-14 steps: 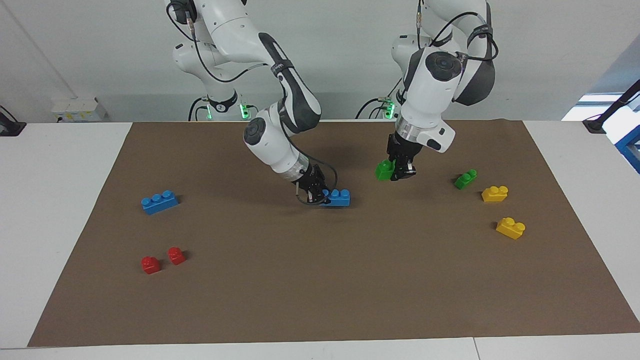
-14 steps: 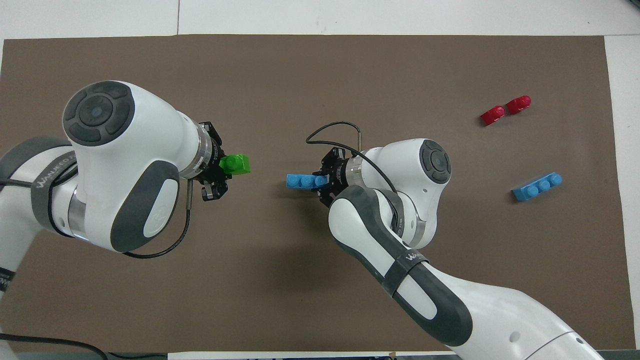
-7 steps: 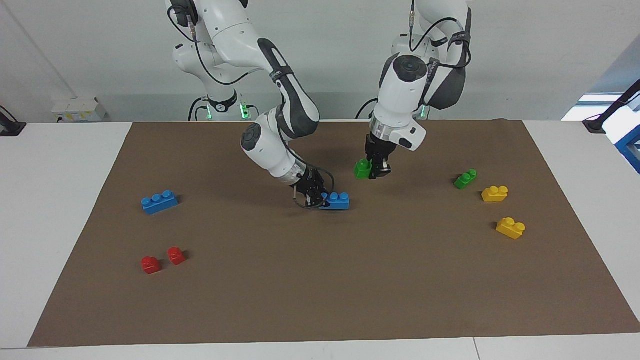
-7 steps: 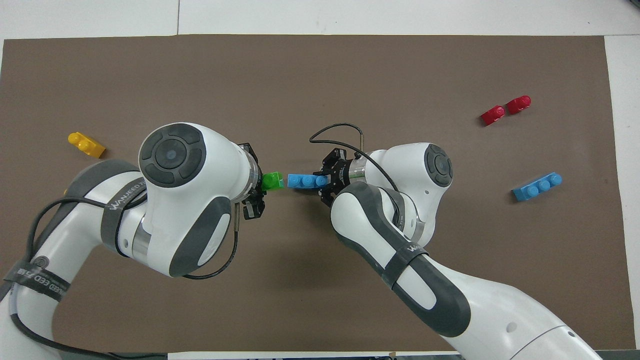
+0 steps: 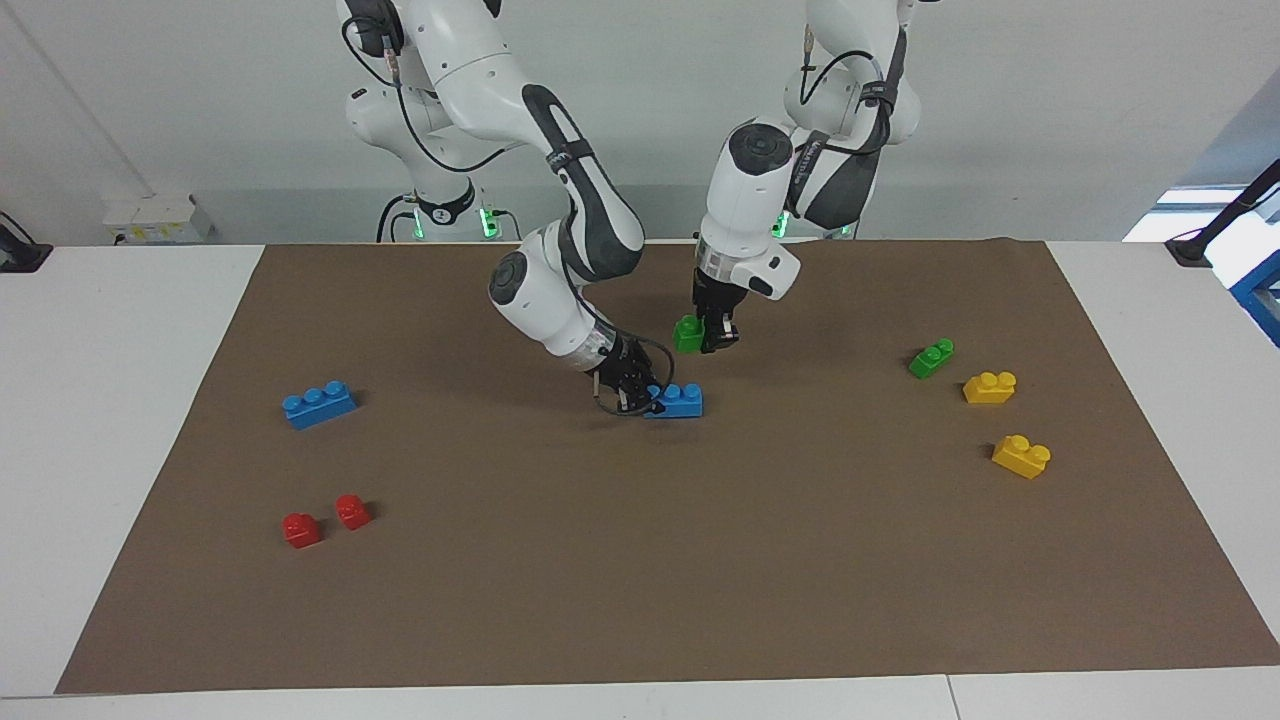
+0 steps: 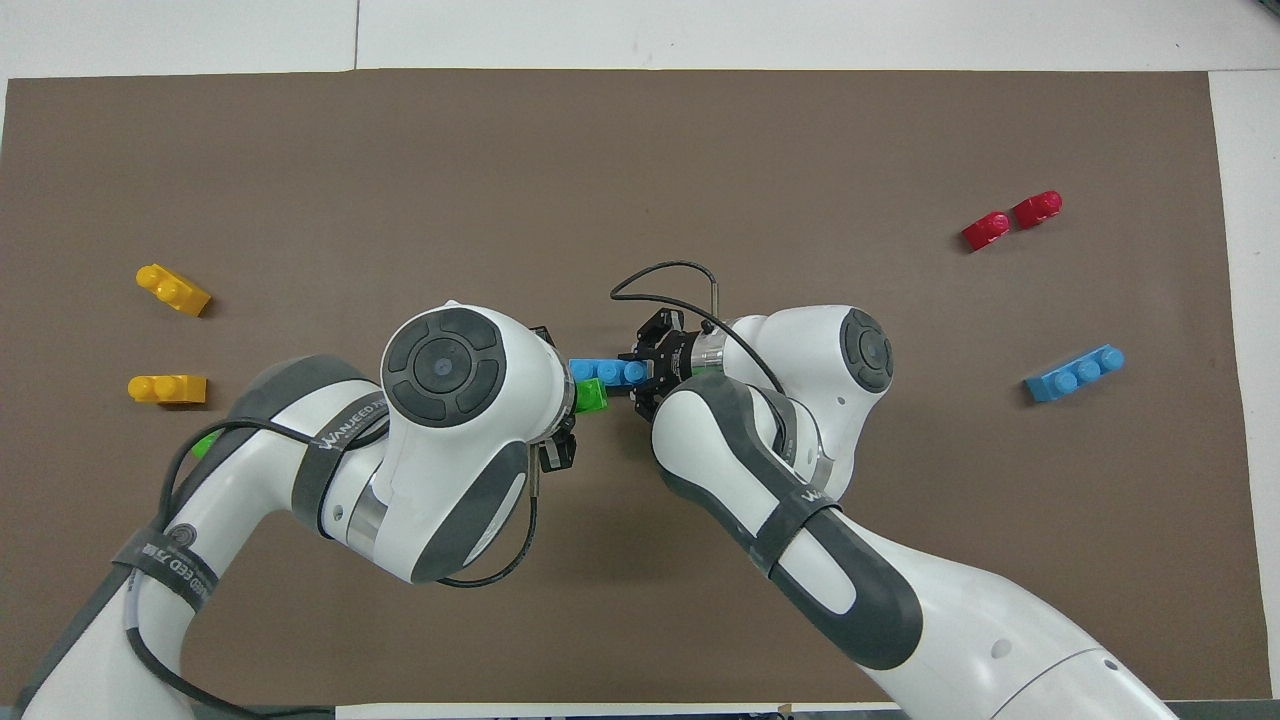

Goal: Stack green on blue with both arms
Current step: 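Press the green brick onto the blue brick held by the right gripper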

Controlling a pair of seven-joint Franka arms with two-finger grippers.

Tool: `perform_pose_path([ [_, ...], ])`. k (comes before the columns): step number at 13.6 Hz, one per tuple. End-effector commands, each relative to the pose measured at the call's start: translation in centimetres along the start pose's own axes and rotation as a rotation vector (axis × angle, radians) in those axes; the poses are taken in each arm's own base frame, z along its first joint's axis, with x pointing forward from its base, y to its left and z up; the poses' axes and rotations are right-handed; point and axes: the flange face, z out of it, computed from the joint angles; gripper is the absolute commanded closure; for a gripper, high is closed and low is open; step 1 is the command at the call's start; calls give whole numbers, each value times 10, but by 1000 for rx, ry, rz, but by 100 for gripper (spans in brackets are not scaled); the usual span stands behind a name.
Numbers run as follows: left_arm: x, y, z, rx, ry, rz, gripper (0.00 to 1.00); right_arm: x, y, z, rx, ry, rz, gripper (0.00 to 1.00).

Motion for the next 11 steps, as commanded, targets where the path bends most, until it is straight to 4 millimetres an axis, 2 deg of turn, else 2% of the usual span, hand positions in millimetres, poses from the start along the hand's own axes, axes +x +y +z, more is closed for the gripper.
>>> perform_pose_path([
  [1,-4,-10,20,-16,-13,-37,100,7,7,8,1,3,-13,100],
  [5,-3,-11,35,-16,-10,-43,100,16,9,17,-11,15,-16,100],
  [11,-12,-14,49,-50,39,29,100,12,9,18,-15,11,-2,100],
])
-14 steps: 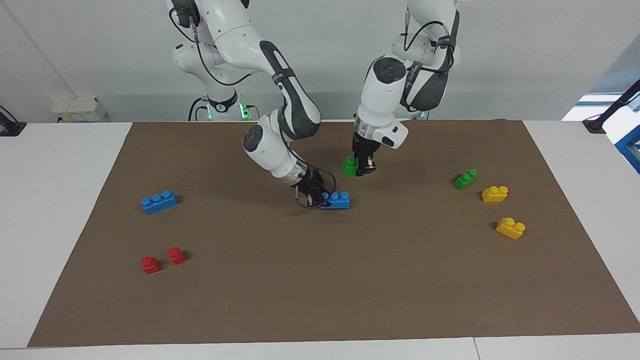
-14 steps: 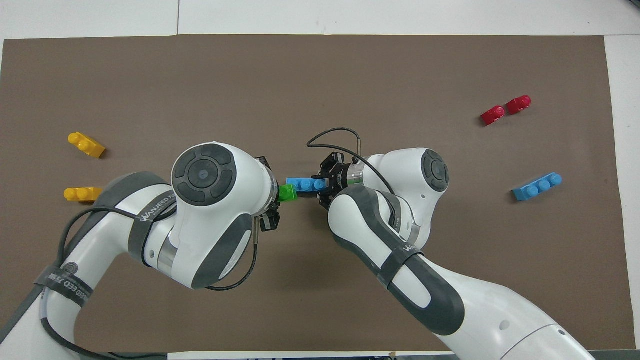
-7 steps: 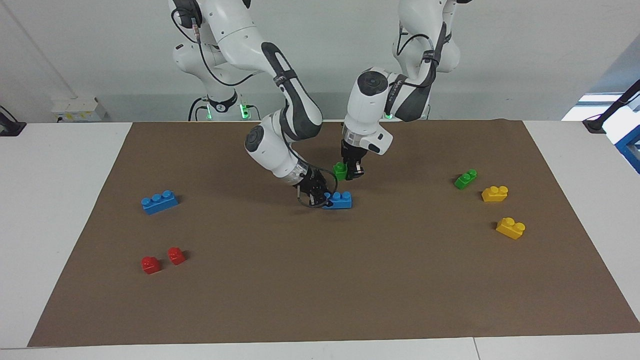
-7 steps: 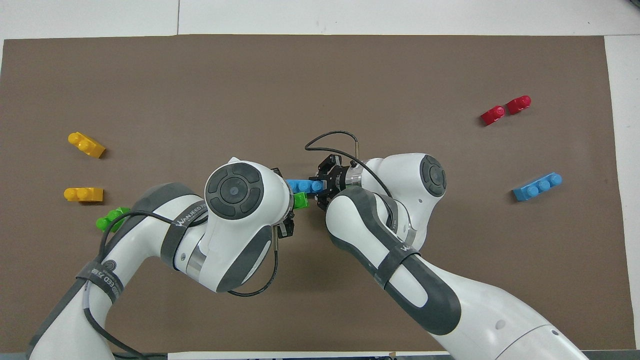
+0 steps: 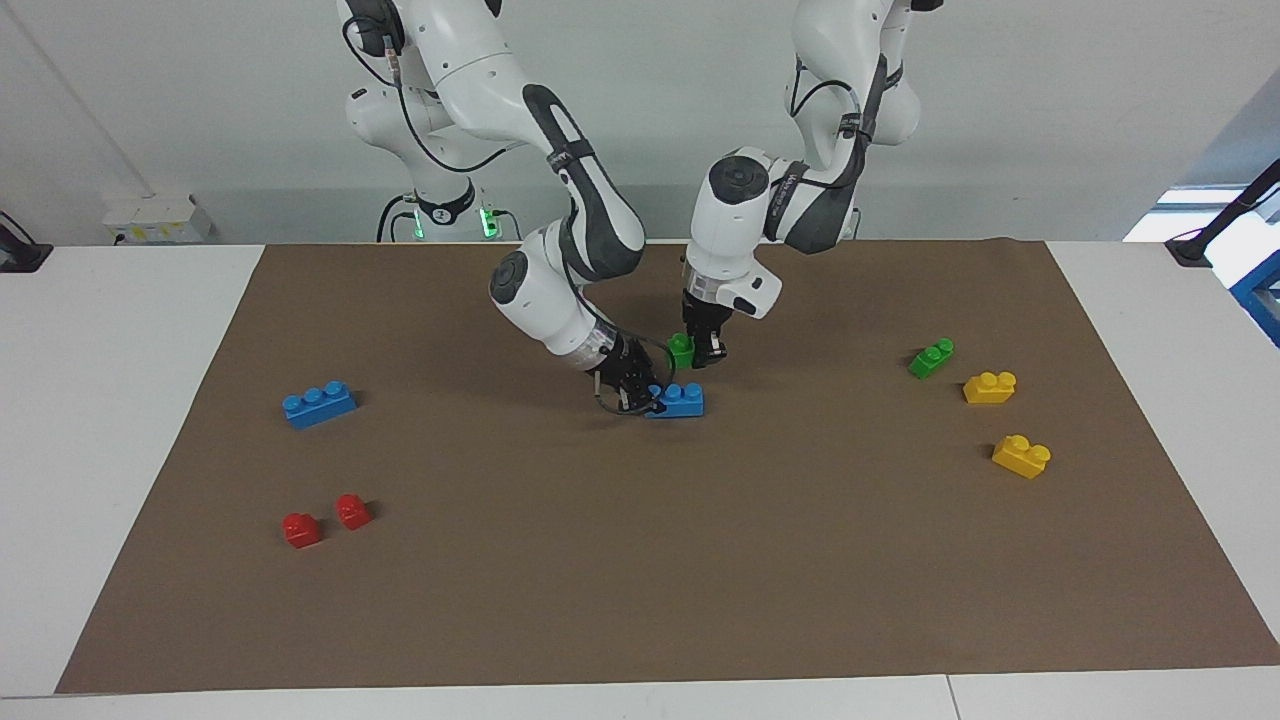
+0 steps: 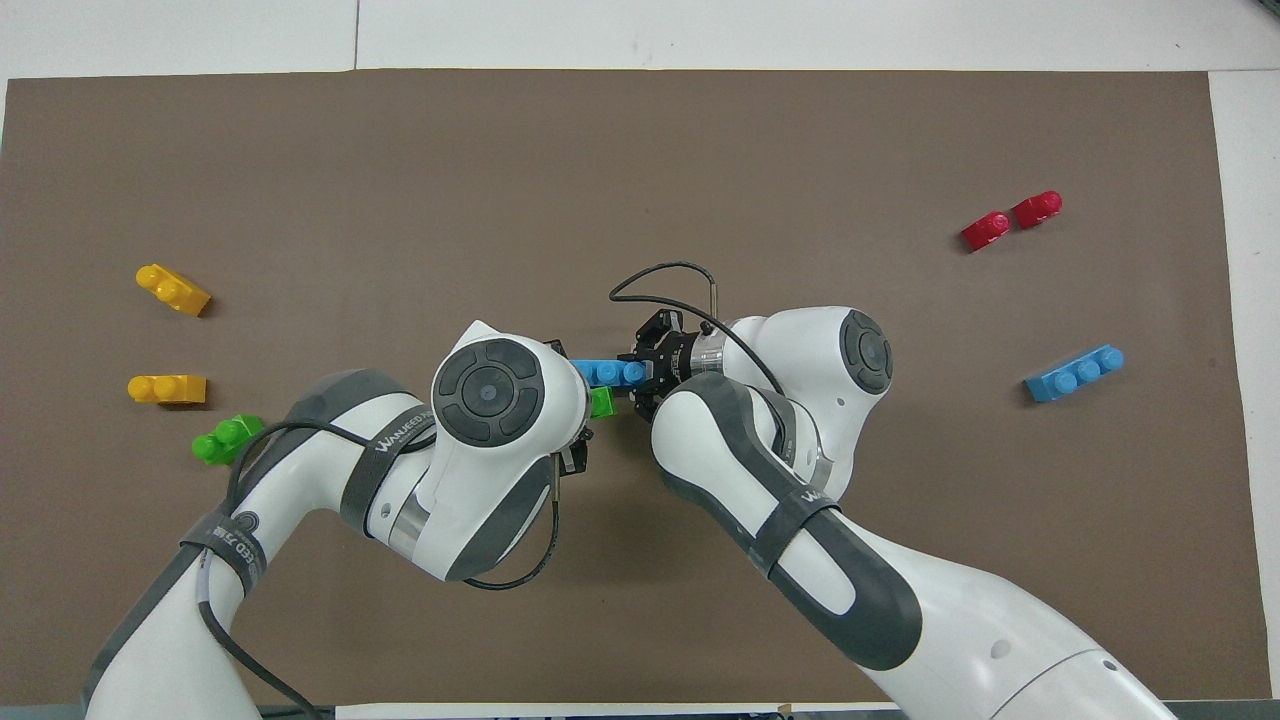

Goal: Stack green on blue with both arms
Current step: 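Press the green brick onto the blue brick held by the right gripper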

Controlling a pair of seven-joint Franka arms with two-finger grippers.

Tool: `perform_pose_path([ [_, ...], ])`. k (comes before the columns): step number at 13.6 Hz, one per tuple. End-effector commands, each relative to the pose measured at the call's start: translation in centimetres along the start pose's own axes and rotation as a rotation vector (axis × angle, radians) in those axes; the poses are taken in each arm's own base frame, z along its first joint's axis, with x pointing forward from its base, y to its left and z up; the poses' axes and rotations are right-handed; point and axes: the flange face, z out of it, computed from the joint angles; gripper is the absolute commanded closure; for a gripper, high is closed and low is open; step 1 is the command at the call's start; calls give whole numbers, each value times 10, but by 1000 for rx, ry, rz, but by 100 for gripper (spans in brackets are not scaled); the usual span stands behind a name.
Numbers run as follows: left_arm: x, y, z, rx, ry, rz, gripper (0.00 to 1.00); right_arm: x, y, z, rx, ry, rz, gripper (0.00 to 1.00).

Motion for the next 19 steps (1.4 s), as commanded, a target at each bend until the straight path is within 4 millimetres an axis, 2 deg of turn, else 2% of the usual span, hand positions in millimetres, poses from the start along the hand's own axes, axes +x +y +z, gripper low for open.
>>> perform_pose_path([
  [1,-10,-7,9,-29,18,32,100,12,9,17,-14,12,21,100],
  [2,-11,-6,13,-39,30,46,100,12,9,17,-16,13,36,100],
  [9,-15,1,5,-82,51,85,100,8,16,21,-29,26,57,100],
  [12,-22,9,19,-74,74,91,100,10,19,23,-35,30,59,100],
  [14,-26,15,19,-76,73,88,100,11,19,23,-34,31,60,100],
  [18,-26,17,25,-75,86,96,100,11,18,23,-30,32,60,100],
  [19,-26,17,32,-71,95,99,100,11,18,23,-30,32,60,100],
])
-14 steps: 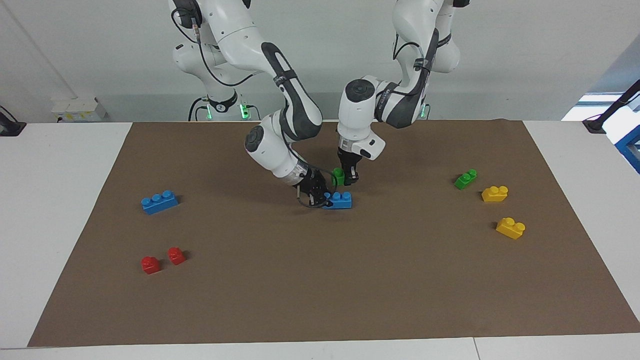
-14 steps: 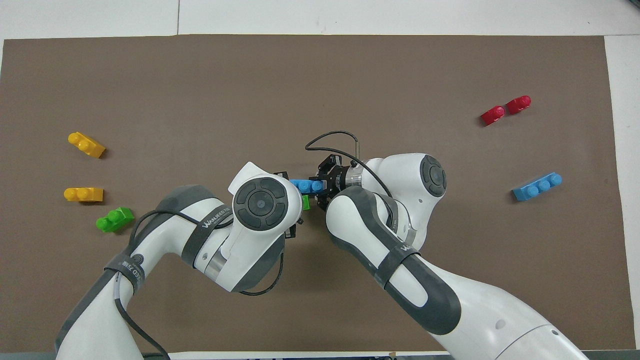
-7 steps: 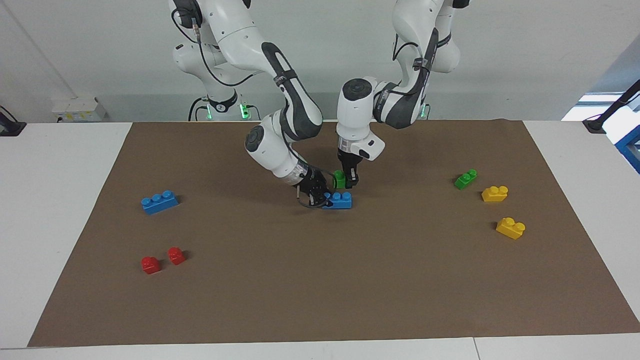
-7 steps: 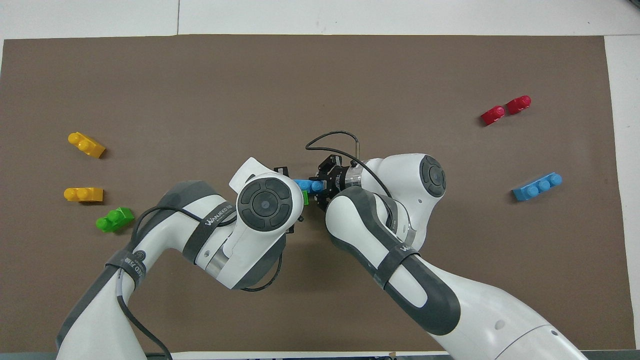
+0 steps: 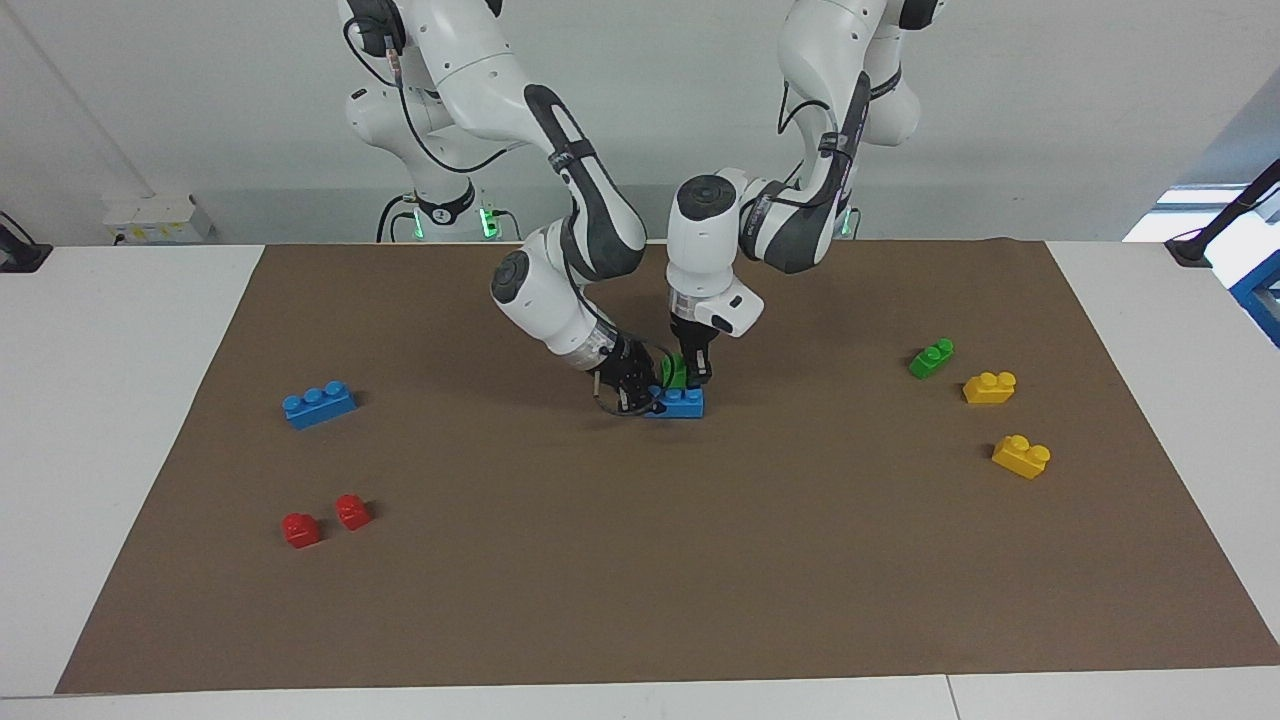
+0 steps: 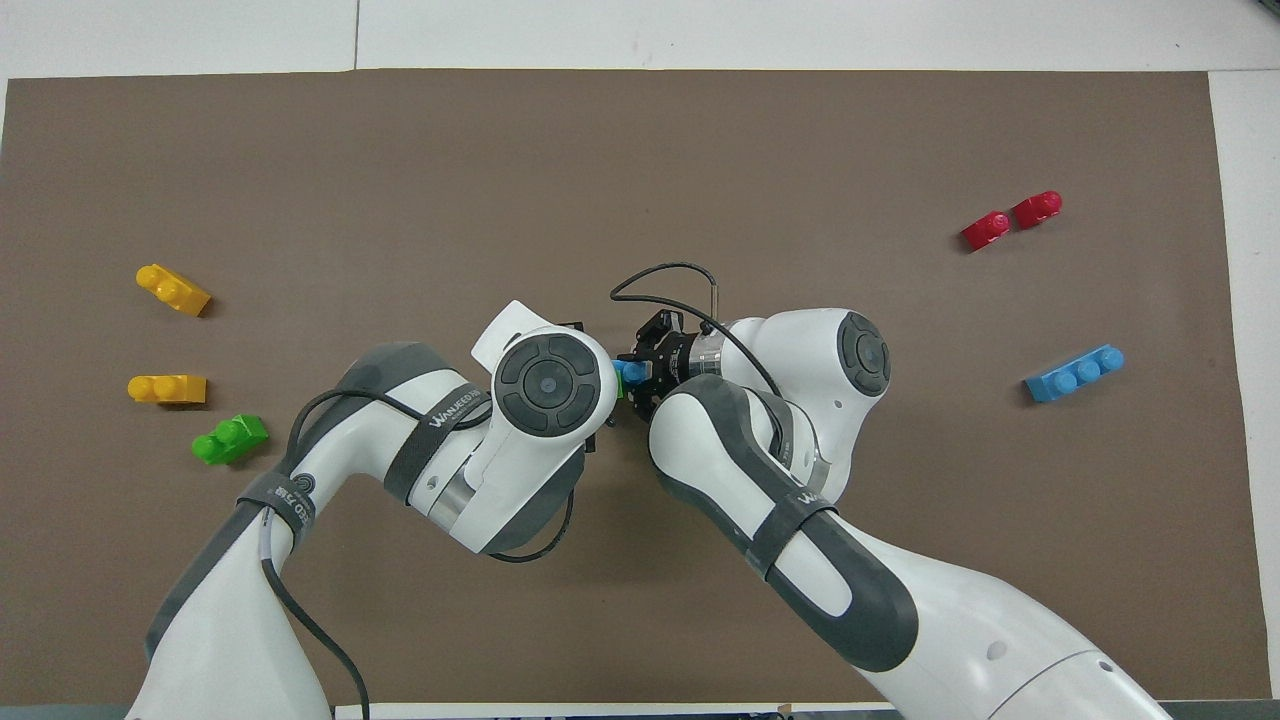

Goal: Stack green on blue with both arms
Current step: 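Press the green brick onto the blue brick held by the right gripper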

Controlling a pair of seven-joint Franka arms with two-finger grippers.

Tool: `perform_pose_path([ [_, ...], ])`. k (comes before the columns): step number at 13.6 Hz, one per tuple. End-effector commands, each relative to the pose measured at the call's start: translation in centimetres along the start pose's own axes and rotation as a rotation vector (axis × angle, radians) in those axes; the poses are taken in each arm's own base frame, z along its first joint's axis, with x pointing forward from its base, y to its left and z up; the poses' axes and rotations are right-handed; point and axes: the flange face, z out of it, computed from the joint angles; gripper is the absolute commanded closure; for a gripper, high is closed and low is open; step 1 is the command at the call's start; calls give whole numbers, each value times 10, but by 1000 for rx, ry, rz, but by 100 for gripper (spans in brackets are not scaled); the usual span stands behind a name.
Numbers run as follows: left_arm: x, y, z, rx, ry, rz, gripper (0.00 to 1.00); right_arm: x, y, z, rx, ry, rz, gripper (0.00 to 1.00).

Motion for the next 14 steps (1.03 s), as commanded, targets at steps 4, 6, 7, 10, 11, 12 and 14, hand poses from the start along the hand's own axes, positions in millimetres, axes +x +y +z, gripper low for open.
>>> perform_pose_path([
  [4,0,9,17,-23,56,18,100,12,17,22,-34,29,23,100],
  [6,3,13,20,-35,60,21,100,12,17,22,-34,29,23,100],
  [7,4,15,22,-42,64,27,100,12,17,21,-32,29,23,100],
  [10,4,18,33,-55,66,40,100,13,18,22,-35,32,25,100],
  [11,3,18,37,-57,69,46,100,14,19,23,-36,33,26,100],
  [12,4,18,38,-62,76,54,100,14,19,23,-36,33,26,100],
  [14,4,18,42,-60,78,56,100,14,19,23,-35,33,24,100],
])
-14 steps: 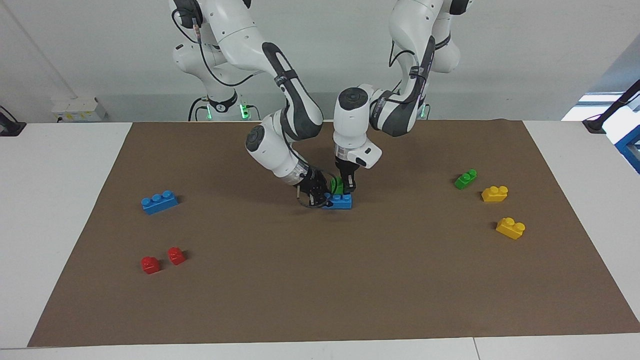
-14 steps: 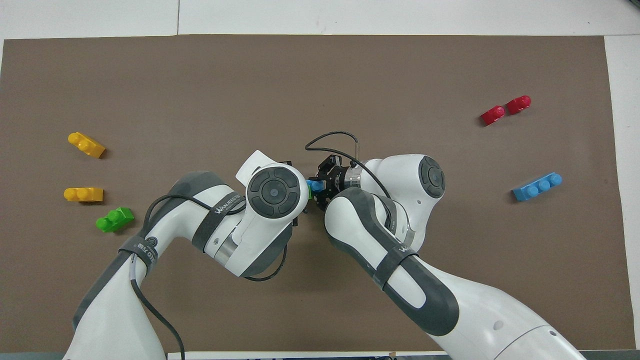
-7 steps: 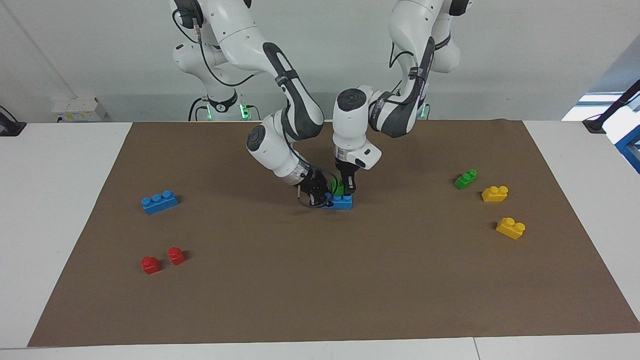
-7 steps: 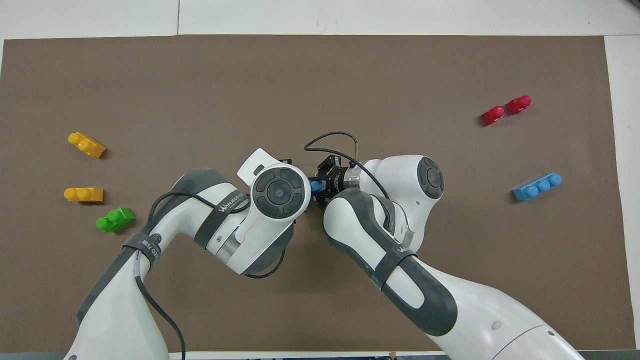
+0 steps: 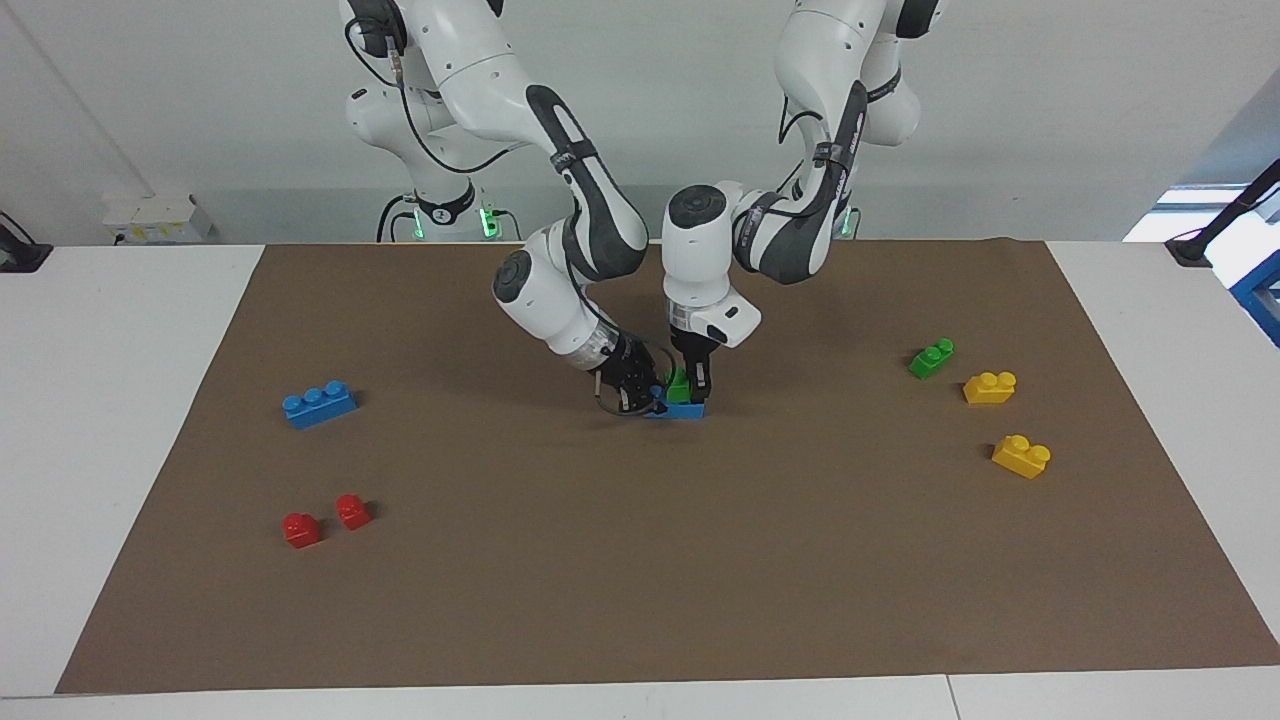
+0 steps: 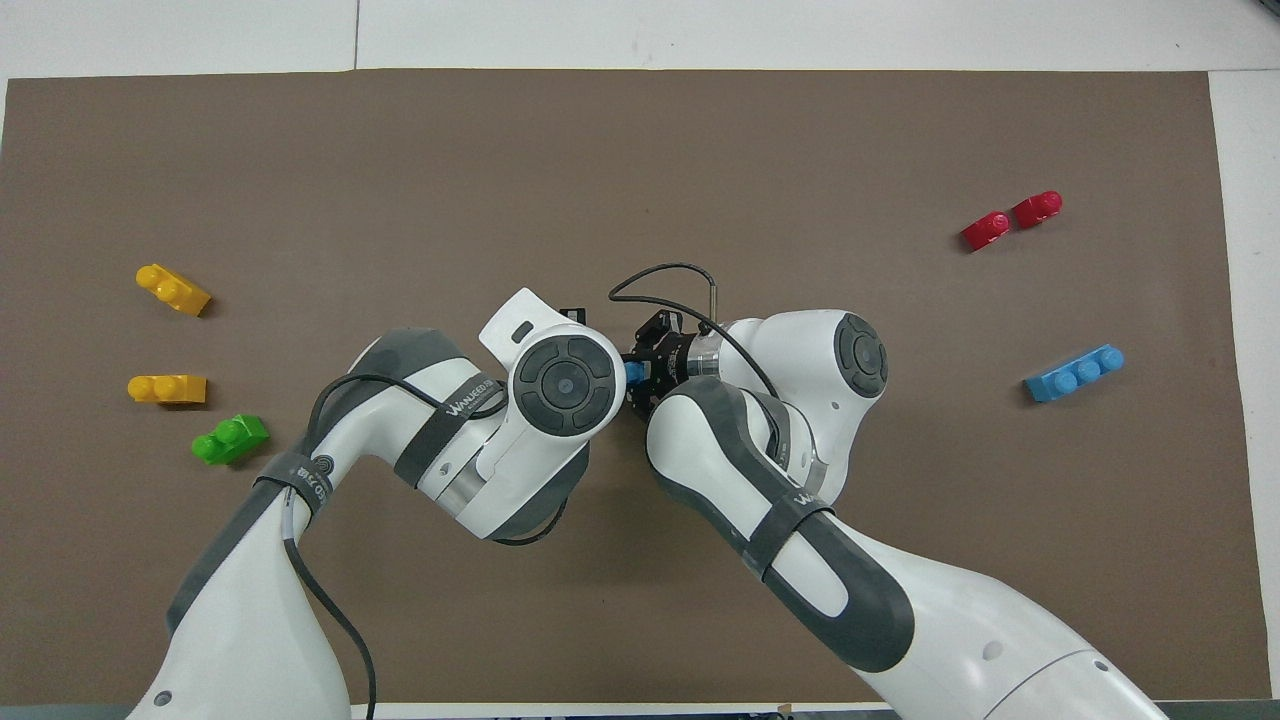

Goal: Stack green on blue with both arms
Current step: 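Press the green brick onto the blue brick held by the right gripper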

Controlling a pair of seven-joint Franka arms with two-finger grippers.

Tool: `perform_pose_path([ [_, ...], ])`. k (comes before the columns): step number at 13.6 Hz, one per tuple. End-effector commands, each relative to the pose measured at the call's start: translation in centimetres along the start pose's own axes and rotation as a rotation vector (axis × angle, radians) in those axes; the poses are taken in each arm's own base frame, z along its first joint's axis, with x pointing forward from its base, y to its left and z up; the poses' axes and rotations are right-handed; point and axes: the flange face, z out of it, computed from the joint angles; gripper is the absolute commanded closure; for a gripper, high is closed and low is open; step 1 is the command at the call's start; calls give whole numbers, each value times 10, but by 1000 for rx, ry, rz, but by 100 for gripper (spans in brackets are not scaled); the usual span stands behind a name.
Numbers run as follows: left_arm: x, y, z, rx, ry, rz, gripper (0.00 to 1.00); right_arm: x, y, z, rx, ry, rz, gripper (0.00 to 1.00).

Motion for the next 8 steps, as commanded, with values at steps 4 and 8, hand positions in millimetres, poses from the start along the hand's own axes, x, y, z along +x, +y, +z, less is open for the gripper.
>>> perform_pose_path([
  [4,5,5,52,-15,13,5,100,15,18,21,-38,32,16,100],
  [8,15,0,72,-51,-42,18,100,18,19,21,-28,39,19,100],
])
